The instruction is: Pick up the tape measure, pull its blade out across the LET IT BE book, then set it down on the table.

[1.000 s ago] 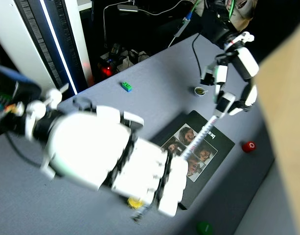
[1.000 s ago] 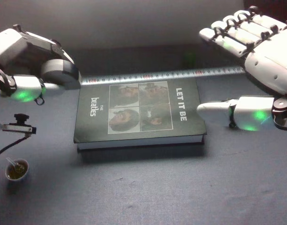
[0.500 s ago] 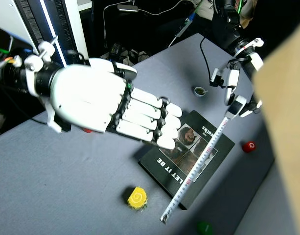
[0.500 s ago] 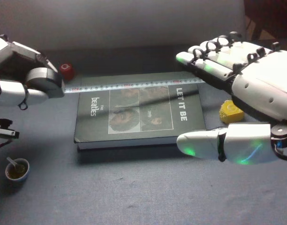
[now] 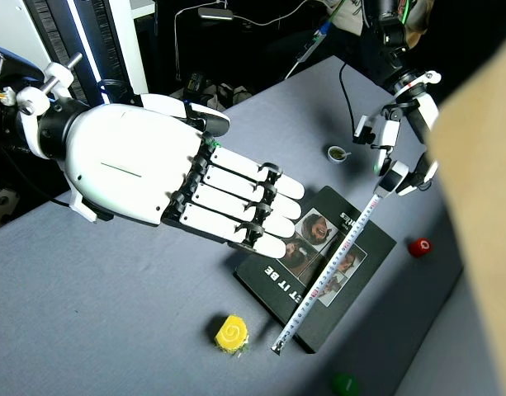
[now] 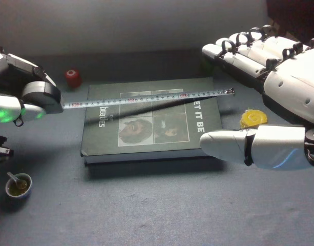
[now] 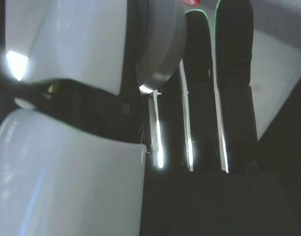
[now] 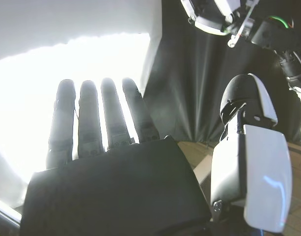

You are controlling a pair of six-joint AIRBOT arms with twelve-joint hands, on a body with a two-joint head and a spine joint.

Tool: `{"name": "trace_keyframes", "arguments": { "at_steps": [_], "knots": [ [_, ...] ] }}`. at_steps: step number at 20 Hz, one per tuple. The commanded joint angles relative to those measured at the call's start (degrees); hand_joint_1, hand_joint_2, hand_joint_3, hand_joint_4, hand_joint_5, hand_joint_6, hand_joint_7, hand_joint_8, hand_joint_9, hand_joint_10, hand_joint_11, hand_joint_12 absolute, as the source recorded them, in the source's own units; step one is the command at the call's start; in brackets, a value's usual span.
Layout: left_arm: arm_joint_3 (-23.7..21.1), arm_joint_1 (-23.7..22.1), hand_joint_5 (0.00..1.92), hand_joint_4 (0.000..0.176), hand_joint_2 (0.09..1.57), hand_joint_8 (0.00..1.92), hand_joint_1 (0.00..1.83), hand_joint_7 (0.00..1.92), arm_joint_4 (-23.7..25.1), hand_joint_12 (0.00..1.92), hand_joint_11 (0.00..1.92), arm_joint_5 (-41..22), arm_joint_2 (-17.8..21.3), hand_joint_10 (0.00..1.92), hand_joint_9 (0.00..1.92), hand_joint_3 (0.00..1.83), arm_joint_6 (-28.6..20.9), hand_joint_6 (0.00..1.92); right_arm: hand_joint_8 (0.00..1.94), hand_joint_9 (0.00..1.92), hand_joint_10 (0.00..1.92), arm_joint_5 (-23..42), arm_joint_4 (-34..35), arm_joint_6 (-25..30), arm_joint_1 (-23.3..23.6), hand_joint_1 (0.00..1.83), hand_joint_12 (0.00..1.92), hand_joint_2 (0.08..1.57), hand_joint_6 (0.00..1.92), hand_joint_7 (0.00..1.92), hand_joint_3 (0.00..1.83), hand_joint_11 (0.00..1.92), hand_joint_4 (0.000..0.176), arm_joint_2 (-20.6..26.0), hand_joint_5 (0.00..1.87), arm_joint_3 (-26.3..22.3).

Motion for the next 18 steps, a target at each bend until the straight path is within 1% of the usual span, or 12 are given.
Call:
{"name": "trace_keyframes", "arguments": {
  "at_steps": [1, 3, 5, 6, 9, 13, 14, 18],
  "knots": [
    [0.9, -0.1, 1.08, 0.000, 1.10, 1.02, 1.38, 0.96, 0.9, 0.96, 0.91, -7.0, 0.0, 1.26, 0.92, 0.00, -1.7, 0.61, 0.00, 0.00, 0.00, 5.3, -2.4, 0.3, 0.5, 0.00, 0.05, 1.01, 0.00, 0.00, 0.00, 0.05, 0.000, 0.2, 0.00, -0.2],
    [2.8, 0.8, 1.10, 0.000, 1.10, 1.03, 1.38, 0.95, 5.8, 0.96, 0.91, -6.6, -0.4, 1.27, 0.91, 0.00, -5.3, 0.59, 0.00, 0.00, 0.00, 5.4, -2.5, 0.3, 0.5, 0.00, 0.05, 1.01, 0.00, 0.00, 0.00, 0.05, 0.000, 0.2, 0.00, -0.2],
    [3.6, 1.5, 1.10, 0.000, 1.10, 1.03, 1.38, 0.95, 6.4, 0.96, 0.91, -6.5, -0.7, 1.27, 0.91, 0.00, -6.1, 0.59, 0.00, 0.00, 0.00, 5.4, -2.5, 0.3, 0.3, 0.00, 0.05, 1.01, 0.00, 0.00, 0.00, 0.04, 0.000, 0.2, 0.00, -0.2],
    [4.3, 2.0, 1.09, 0.000, 1.10, 1.03, 1.38, 0.95, 7.6, 0.96, 0.91, -6.6, -0.9, 1.27, 0.92, 0.00, -7.3, 0.59, 0.00, 0.00, 0.00, 5.4, -2.6, 0.3, 0.3, 0.00, 0.05, 1.01, 0.00, 0.00, 0.00, 0.03, 0.000, 0.2, 0.00, -0.2],
    [5.9, 2.0, 1.08, 0.000, 1.10, 1.02, 1.38, 0.96, 11.3, 0.96, 0.91, -6.7, -1.4, 1.26, 0.92, 0.00, -8.3, 0.60, 0.00, 0.00, 0.00, 5.5, -2.6, 0.3, 0.3, 0.00, 0.05, 1.01, 0.00, 0.00, 0.00, 0.02, 0.000, 0.2, 0.00, -0.2],
    [7.4, 1.8, 1.07, 0.000, 1.10, 1.00, 1.38, 0.96, 12.2, 0.96, 0.91, -6.7, -1.9, 1.25, 0.93, 0.00, -8.5, 0.62, 0.00, 0.00, 0.00, 5.5, -2.7, 0.3, 0.2, 0.00, 0.05, 1.01, 0.00, 0.00, 0.00, 0.02, 0.000, 0.2, 0.00, -0.2],
    [8.3, 1.3, 1.07, 0.000, 1.10, 1.01, 1.38, 0.95, 13.0, 0.97, 0.91, -6.7, -2.2, 1.26, 0.93, 0.00, -8.5, 0.64, 0.00, 0.00, 0.00, 5.5, -2.8, 0.3, 0.2, 0.00, 0.05, 1.01, 0.00, 0.00, 0.00, 0.02, 0.000, 0.2, 0.00, -0.2],
    [10.6, 1.0, 1.07, 0.000, 1.10, 1.02, 1.38, 0.95, 13.8, 0.97, 0.91, -6.7, -2.5, 1.26, 0.93, 0.00, -8.5, 0.64, 0.00, 0.00, 0.00, 5.5, -2.8, 0.3, 0.1, 0.00, 0.06, 1.02, 0.00, 0.00, 0.00, 0.02, 0.000, 0.2, 0.00, -0.2]
  ]
}}
